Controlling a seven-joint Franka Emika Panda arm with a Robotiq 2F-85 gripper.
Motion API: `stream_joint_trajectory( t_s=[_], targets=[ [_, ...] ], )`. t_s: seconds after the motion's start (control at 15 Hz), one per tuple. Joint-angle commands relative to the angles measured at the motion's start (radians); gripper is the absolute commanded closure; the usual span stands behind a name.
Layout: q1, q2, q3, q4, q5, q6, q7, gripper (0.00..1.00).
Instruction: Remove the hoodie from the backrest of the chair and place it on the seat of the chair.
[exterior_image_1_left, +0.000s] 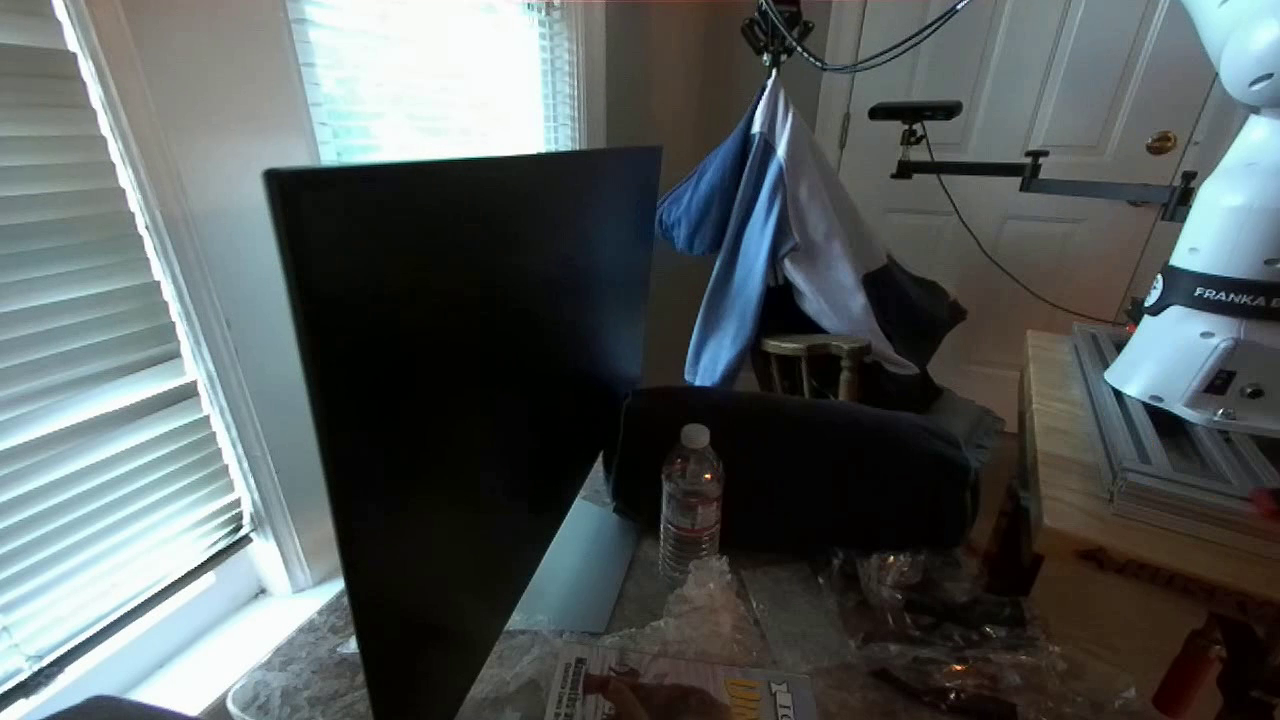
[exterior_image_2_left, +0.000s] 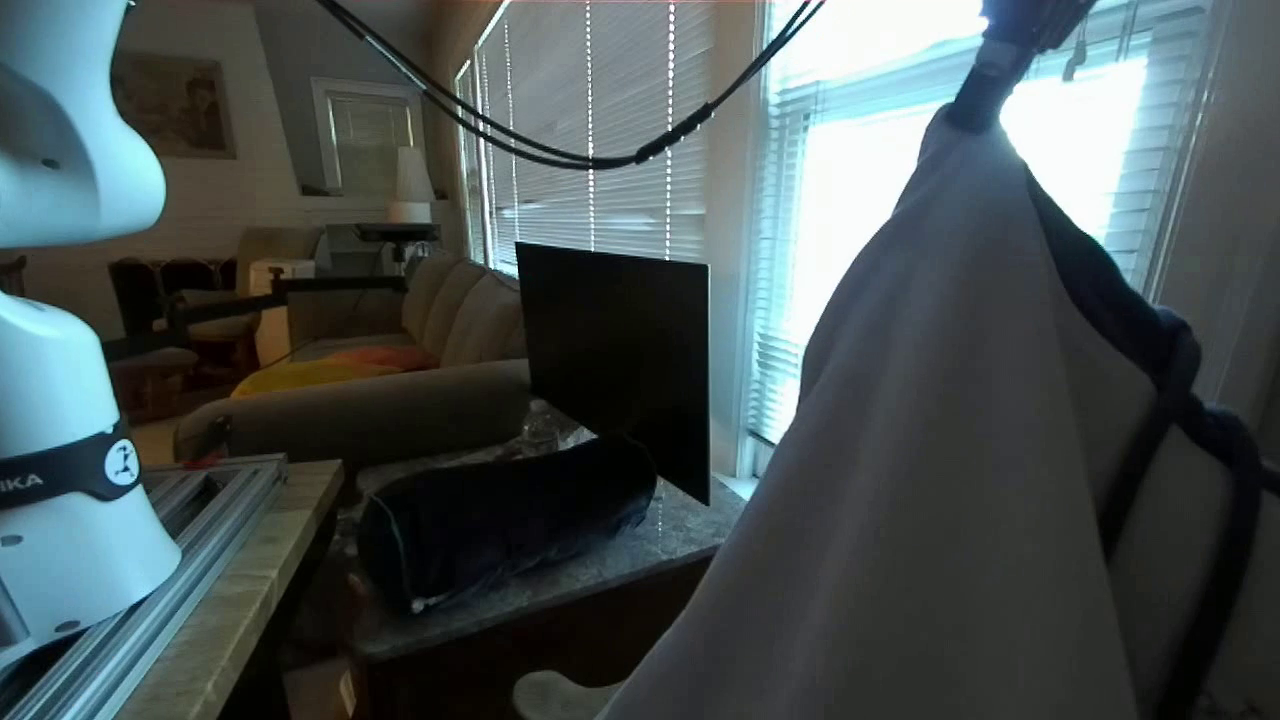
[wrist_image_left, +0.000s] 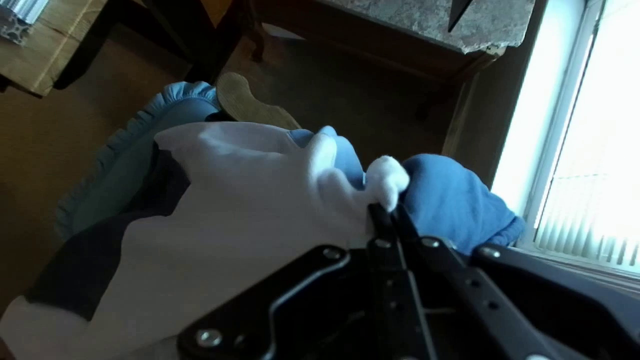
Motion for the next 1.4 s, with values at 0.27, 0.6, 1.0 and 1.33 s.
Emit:
stream_joint_trajectory(
  t_s=[0.27,0.6,1.0,1.33],
  targets=[
    [-0.031,-0.126,0.033,0.022,0.041,-0.12,-0.038,0.99],
    [-0.061,-0.21,0.038,0.06,0.051,-0.191,-0.063,0.99],
    [-0.076,-0.304,0.067,0.126,0.101,-0.276,-0.065,0.99],
    [-0.074,-0.424,0.116,0.073,0.117,-0.308,-0.085,0.99]
  ],
)
